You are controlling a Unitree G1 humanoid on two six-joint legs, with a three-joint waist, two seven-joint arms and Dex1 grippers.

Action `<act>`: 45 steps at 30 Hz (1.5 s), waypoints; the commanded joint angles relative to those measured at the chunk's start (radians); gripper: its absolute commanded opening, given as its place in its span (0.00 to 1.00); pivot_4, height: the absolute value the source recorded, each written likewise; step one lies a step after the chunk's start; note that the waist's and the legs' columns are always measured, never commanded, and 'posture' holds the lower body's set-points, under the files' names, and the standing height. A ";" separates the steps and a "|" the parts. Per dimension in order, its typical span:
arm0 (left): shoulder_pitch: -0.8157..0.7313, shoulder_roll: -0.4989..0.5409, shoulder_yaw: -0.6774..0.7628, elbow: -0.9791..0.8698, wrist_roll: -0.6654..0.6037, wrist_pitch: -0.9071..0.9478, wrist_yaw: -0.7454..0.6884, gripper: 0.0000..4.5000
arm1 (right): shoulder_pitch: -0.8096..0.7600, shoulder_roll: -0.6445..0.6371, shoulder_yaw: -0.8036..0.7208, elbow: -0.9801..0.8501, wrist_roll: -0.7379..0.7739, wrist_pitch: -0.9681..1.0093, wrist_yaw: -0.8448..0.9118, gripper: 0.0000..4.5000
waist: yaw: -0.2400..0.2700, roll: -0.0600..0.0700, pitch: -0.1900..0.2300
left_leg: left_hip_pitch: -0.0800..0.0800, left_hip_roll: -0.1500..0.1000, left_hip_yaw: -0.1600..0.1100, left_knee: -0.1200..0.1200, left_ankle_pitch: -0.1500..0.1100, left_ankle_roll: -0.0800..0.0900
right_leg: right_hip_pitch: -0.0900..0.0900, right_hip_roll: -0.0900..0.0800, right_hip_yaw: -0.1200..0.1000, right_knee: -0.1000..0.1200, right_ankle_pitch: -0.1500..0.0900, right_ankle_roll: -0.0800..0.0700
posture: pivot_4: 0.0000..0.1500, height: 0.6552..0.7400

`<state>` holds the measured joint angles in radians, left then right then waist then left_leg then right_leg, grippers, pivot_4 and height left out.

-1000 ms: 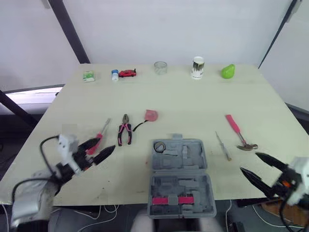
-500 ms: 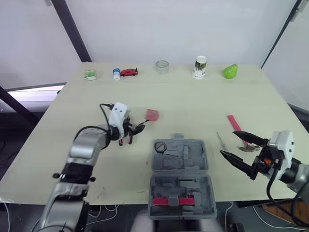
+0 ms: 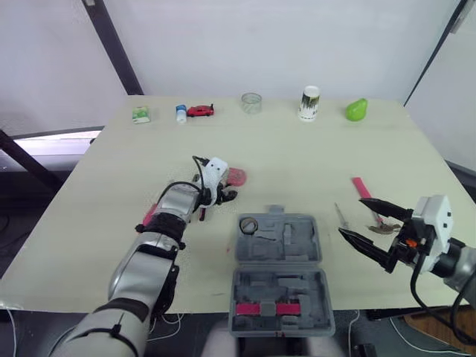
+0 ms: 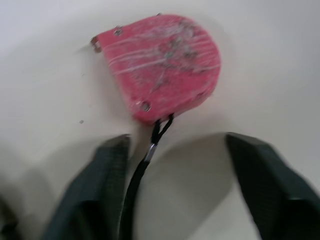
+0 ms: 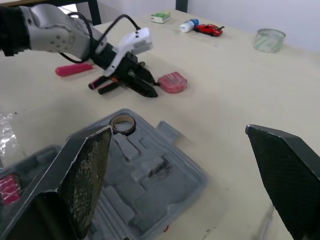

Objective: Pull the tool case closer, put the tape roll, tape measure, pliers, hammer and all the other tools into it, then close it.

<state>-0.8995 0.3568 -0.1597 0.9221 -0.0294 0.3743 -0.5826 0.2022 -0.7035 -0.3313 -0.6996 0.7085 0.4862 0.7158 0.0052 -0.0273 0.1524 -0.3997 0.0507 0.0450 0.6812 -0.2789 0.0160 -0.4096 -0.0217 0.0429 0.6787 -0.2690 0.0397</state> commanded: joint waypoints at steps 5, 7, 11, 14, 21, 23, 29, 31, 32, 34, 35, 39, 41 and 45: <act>0.024 -0.015 0.039 -0.005 0.017 0.012 0.044 0.02 | 0.020 -0.013 -0.048 -0.070 0.044 0.022 -0.024 1.00 | 0.003 0.000 0.000 | 0.000 0.000 0.000 0.002 0.000 0.000 | 0.000 0.000 0.001 0.000 0.001 0.002 | 1.00 1.00; 0.047 -0.012 0.050 -0.040 0.014 0.030 0.052 0.02 | 0.026 -0.014 -0.050 -0.073 0.046 0.023 -0.026 1.00 | 0.003 0.000 0.000 | 0.000 0.000 0.001 0.003 0.000 0.000 | 0.000 0.000 0.001 0.000 0.001 0.002 | 1.00 1.00; 0.138 -0.006 0.090 -0.216 -0.012 0.115 0.081 0.02 | 0.034 -0.013 -0.049 -0.070 0.046 0.020 -0.019 1.00 | -0.003 0.000 0.000 | 0.000 0.001 0.001 0.003 0.000 0.000 | 0.000 0.000 0.001 0.000 0.001 0.002 | 1.00 1.00; 0.235 -0.007 0.130 -0.406 -0.042 0.206 0.104 0.02 | 0.040 -0.012 -0.045 -0.067 0.046 0.015 -0.011 1.00 | -0.014 0.000 0.000 | 0.000 0.002 0.000 0.003 0.000 0.000 | 0.000 0.001 0.002 0.000 0.001 0.002 | 1.00 1.00; 0.480 0.027 0.185 -0.812 -0.098 0.436 0.126 0.02 | 0.058 -0.012 -0.034 -0.059 0.042 0.001 0.029 1.00 | -0.020 0.001 0.000 | 0.001 0.003 -0.002 0.003 0.000 0.000 | 0.000 0.001 0.004 0.001 0.001 0.002 | 1.00 1.00; 0.528 0.039 0.197 -0.883 -0.113 0.476 0.130 0.02 | 0.060 -0.011 -0.032 -0.059 0.044 -0.004 0.041 1.00 | -0.019 0.001 0.000 | 0.002 0.003 -0.002 0.002 0.000 0.000 | 0.000 0.001 0.004 0.001 0.001 0.002 | 1.00 1.00; 0.694 0.093 0.245 -1.077 -0.164 0.562 0.122 0.02 | 0.068 -0.015 -0.019 -0.054 0.048 -0.012 0.086 1.00 | -0.018 0.001 -0.001 | 0.002 0.004 -0.002 0.002 0.000 0.000 | 0.000 0.001 0.004 0.001 0.001 0.002 | 1.00 1.00; 0.739 0.106 0.251 -1.130 -0.190 0.599 0.110 0.02 | 0.074 -0.020 -0.014 -0.051 0.048 -0.011 0.106 1.00 | -0.019 0.001 -0.001 | 0.002 0.004 -0.002 0.002 0.000 0.000 | 0.000 0.001 0.004 0.001 0.001 0.002 | 1.00 1.00; 0.758 0.112 0.254 -1.154 -0.202 0.613 0.107 0.02 | 0.075 -0.022 -0.012 -0.050 0.048 -0.010 0.114 1.00 | -0.019 0.001 -0.001 | 0.002 0.004 -0.002 0.002 0.000 0.000 | 0.000 0.001 0.004 0.001 0.001 0.002 | 1.00 1.00; 0.804 0.119 0.266 -1.210 -0.235 0.649 0.096 0.02 | 0.081 -0.027 -0.009 -0.052 0.044 -0.020 0.136 1.00 | -0.019 0.001 -0.001 | 0.002 0.004 -0.002 0.002 0.000 0.000 | 0.000 0.001 0.004 0.000 0.001 0.002 | 1.00 1.00; 0.838 0.116 0.285 -1.246 -0.261 0.678 0.092 0.02 | 0.085 -0.034 -0.004 -0.052 0.047 -0.017 0.150 1.00 | -0.019 0.001 -0.001 | 0.002 0.004 -0.002 0.002 0.000 0.000 | 0.000 0.001 0.004 0.000 0.001 0.002 | 1.00 1.00; 0.957 0.139 0.325 -1.351 -0.324 0.729 0.069 0.02 | 0.097 -0.060 0.021 -0.051 0.042 -0.017 0.203 1.00 | -0.018 0.001 -0.001 | 0.002 0.004 -0.001 0.002 0.000 0.000 | 0.000 0.001 0.005 0.000 0.001 0.002 | 1.00 1.00; 1.001 0.155 0.341 -1.384 -0.348 0.749 0.061 0.02 | 0.102 -0.066 0.024 -0.047 0.040 -0.024 0.224 1.00 | -0.017 0.002 -0.001 | 0.003 0.004 -0.001 0.002 0.000 0.000 | 0.000 0.001 0.005 0.000 0.001 0.002 | 1.00 1.00; 1.077 0.172 0.372 -1.449 -0.408 0.799 0.043 0.02 | 0.111 -0.082 0.022 -0.042 0.039 -0.036 0.265 1.00 | -0.016 0.002 -0.001 | 0.003 0.004 -0.001 0.002 0.000 0.000 | 0.000 0.001 0.005 0.000 0.001 0.002 | 1.00 1.00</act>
<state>0.1533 0.5199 0.2103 -0.5086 -0.4200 1.1428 -0.5280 0.3107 -0.7760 -0.2923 -0.7287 0.7360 0.4706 0.9667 -0.0112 -0.0257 0.1512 -0.3969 0.0549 0.0443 0.6833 -0.2792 0.0161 -0.4093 -0.0206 0.0477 0.6785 -0.2680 0.0413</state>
